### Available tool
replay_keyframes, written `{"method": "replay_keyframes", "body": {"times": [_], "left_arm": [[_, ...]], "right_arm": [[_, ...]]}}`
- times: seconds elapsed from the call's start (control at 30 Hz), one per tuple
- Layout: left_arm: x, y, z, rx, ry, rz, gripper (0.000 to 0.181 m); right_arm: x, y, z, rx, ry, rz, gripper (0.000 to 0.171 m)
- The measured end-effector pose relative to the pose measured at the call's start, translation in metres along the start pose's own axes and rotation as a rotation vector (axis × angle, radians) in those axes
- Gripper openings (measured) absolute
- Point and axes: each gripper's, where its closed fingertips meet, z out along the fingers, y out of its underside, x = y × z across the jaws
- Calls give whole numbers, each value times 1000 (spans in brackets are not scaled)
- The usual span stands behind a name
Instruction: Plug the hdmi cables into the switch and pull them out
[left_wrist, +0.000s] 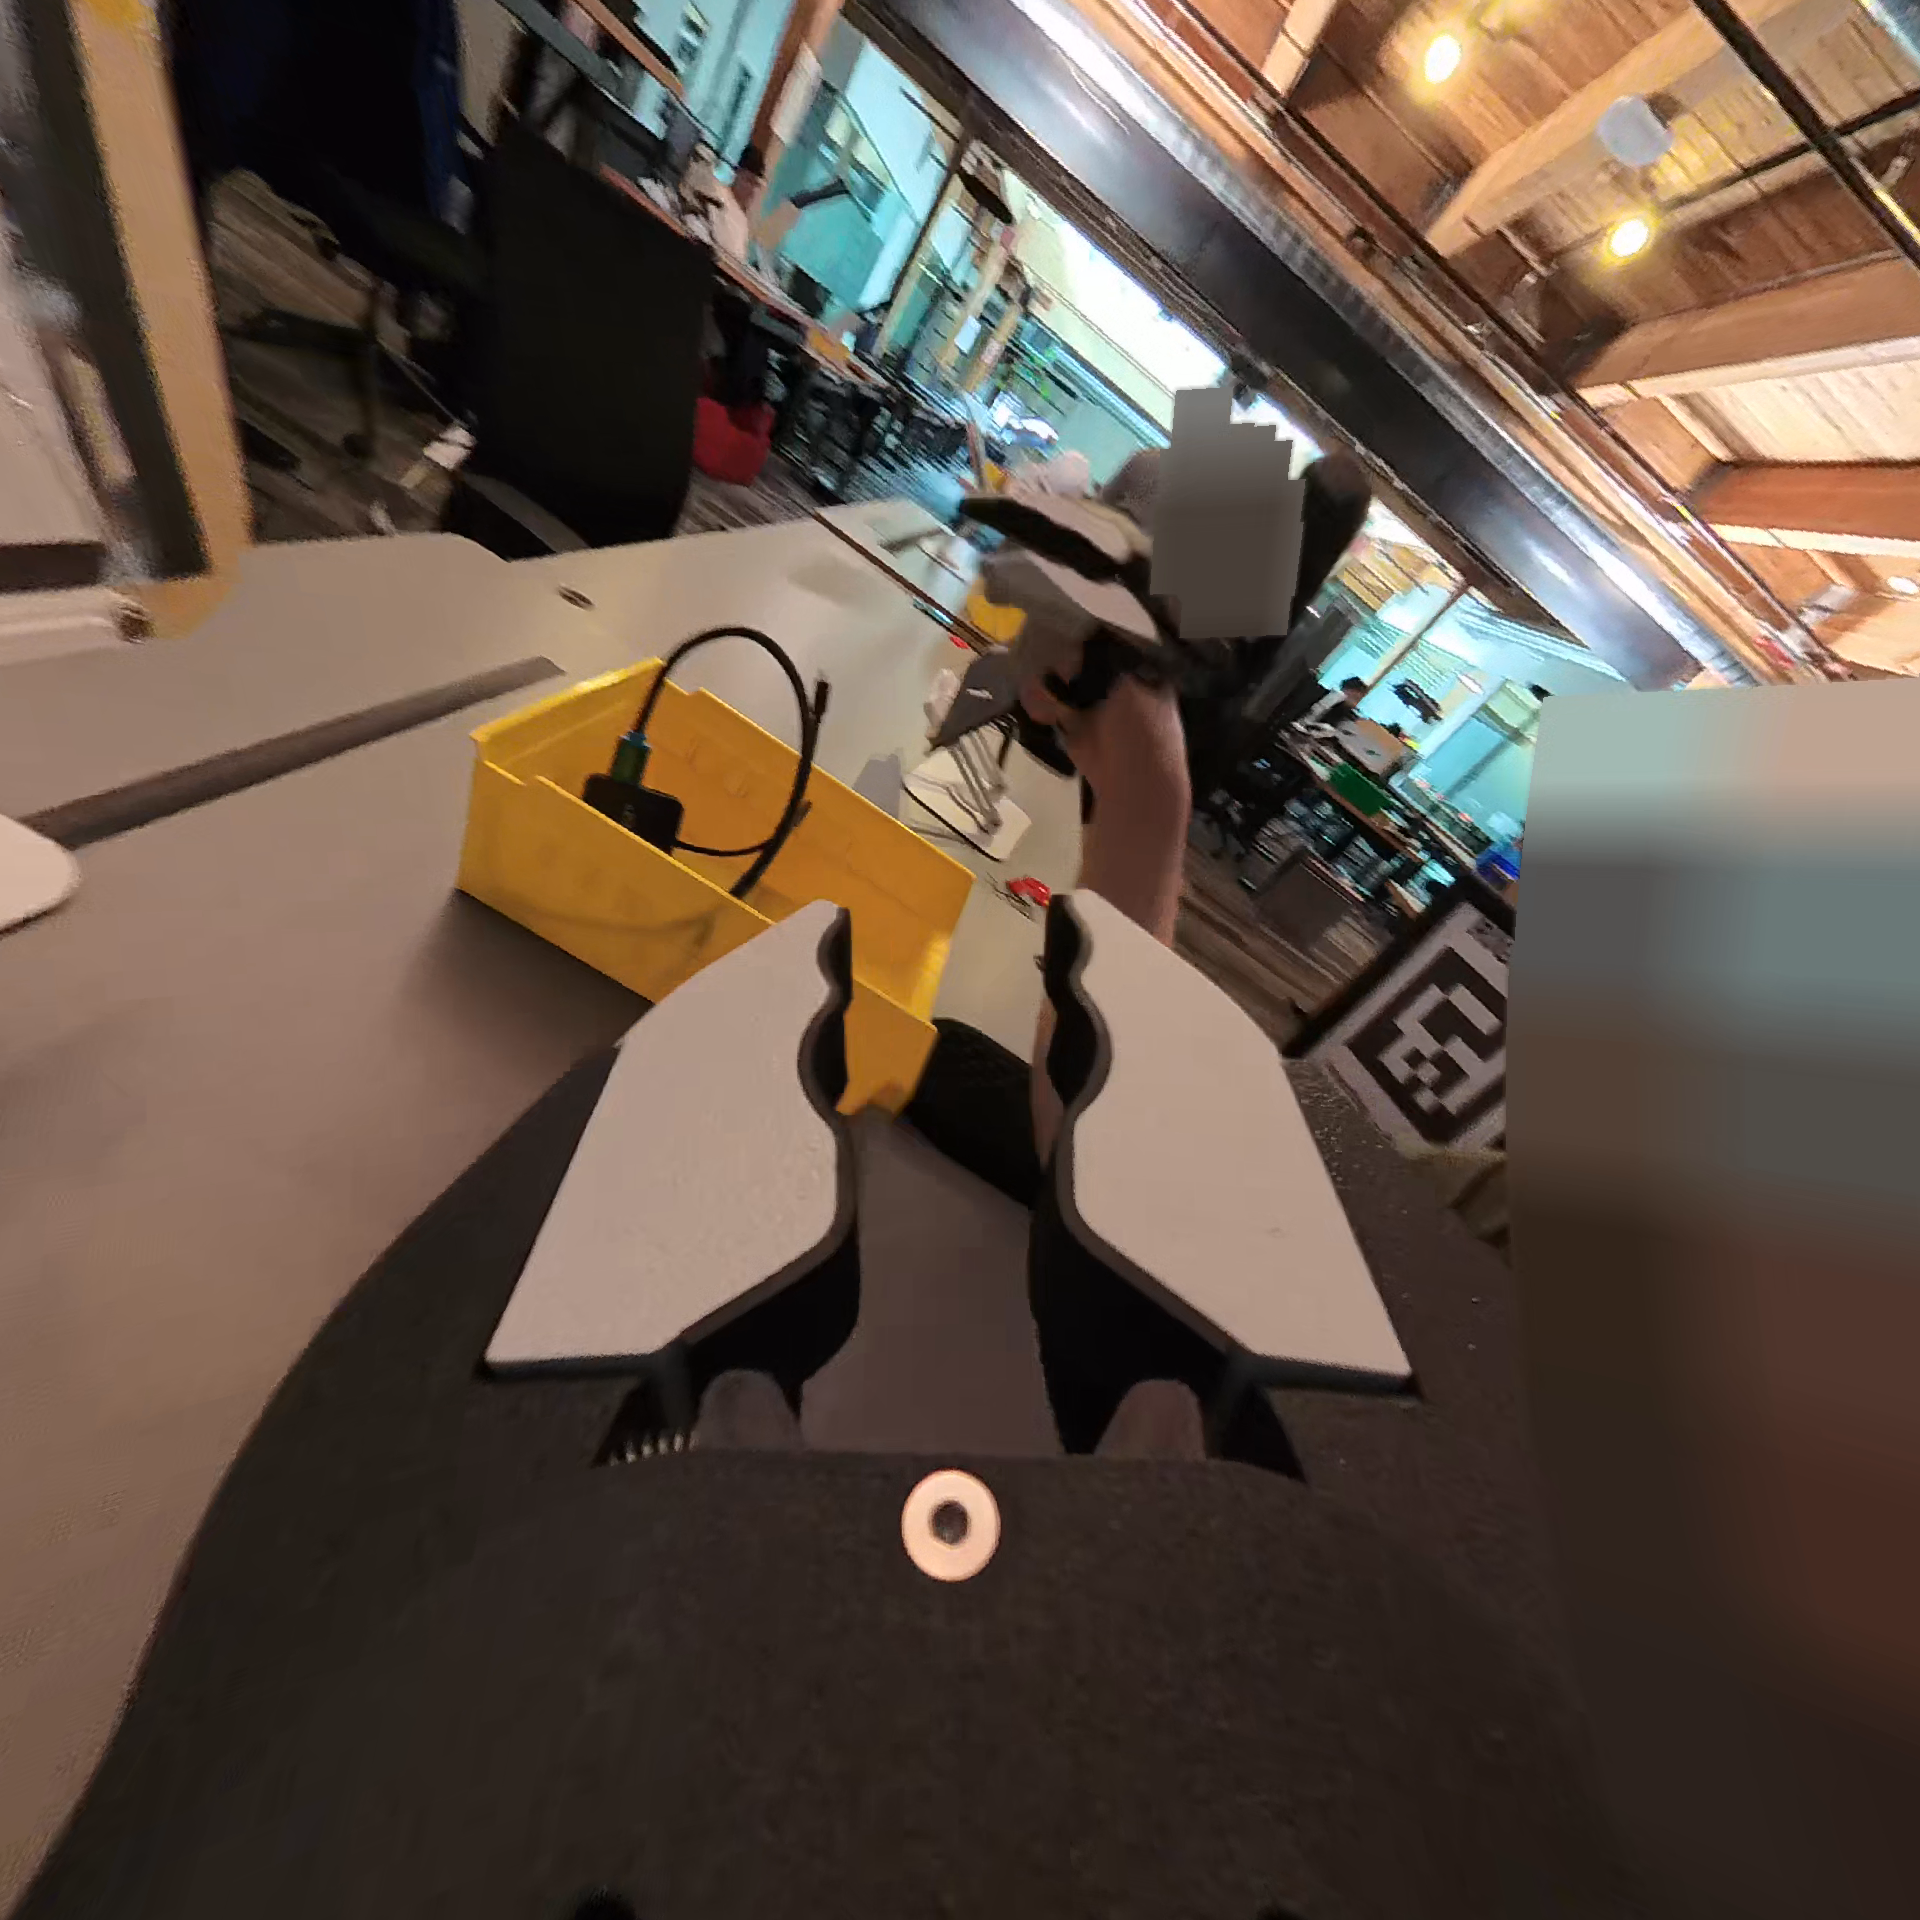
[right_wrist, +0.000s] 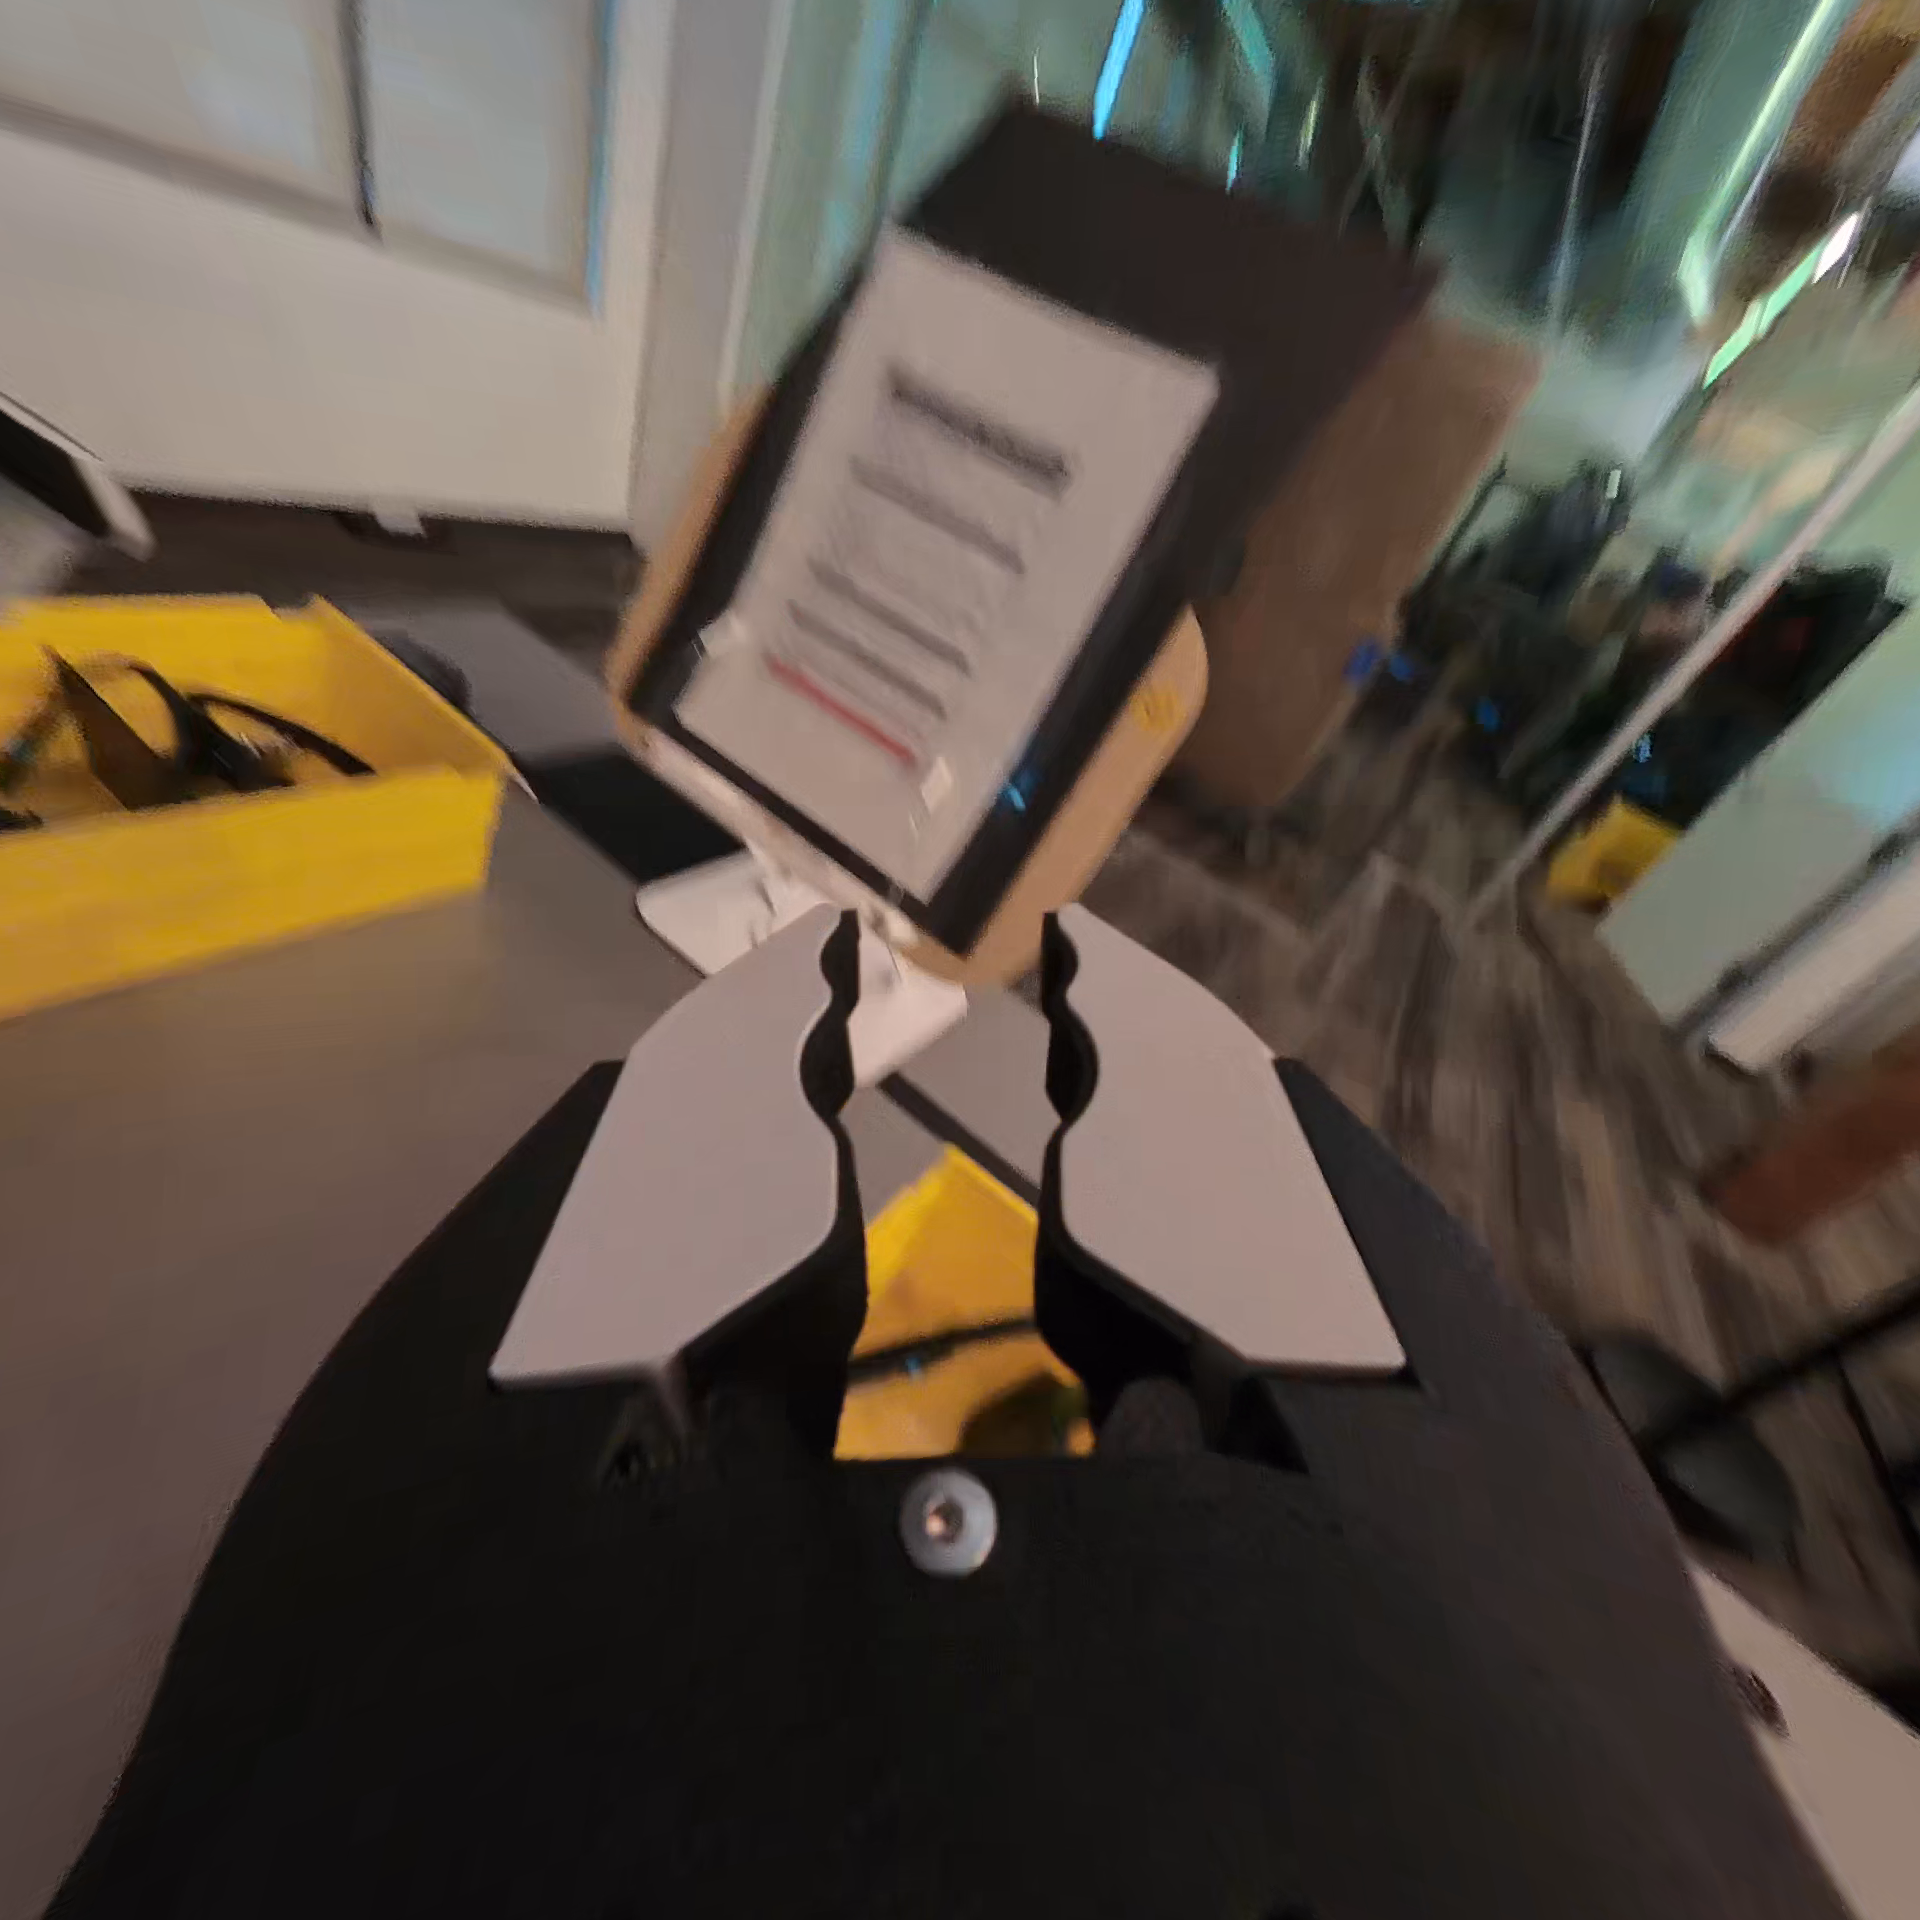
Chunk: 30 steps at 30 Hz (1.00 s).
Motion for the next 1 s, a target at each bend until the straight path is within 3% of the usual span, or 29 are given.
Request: {"method": "replay_keyframes", "body": {"times": [0.13,0.27,0.37,0.6,1.0], "left_arm": [[1,-14,-7,77,-66,71,35],[10,-25,-15,136,-152,165,35],[15,-32,-28,183,-274,238,35],[0,-37,-64,210,-606,336,34],[13,-30,-37,149,-489,364,34]], "right_arm": [[-44,-33,18,97,-155,72,55],[-63,-42,29,220,-237,22,42],[-55,-44,35,291,-244,118,42],[-51,-35,40,243,-225,148,40],[-49,-23,41,169,-161,155,39]]}}
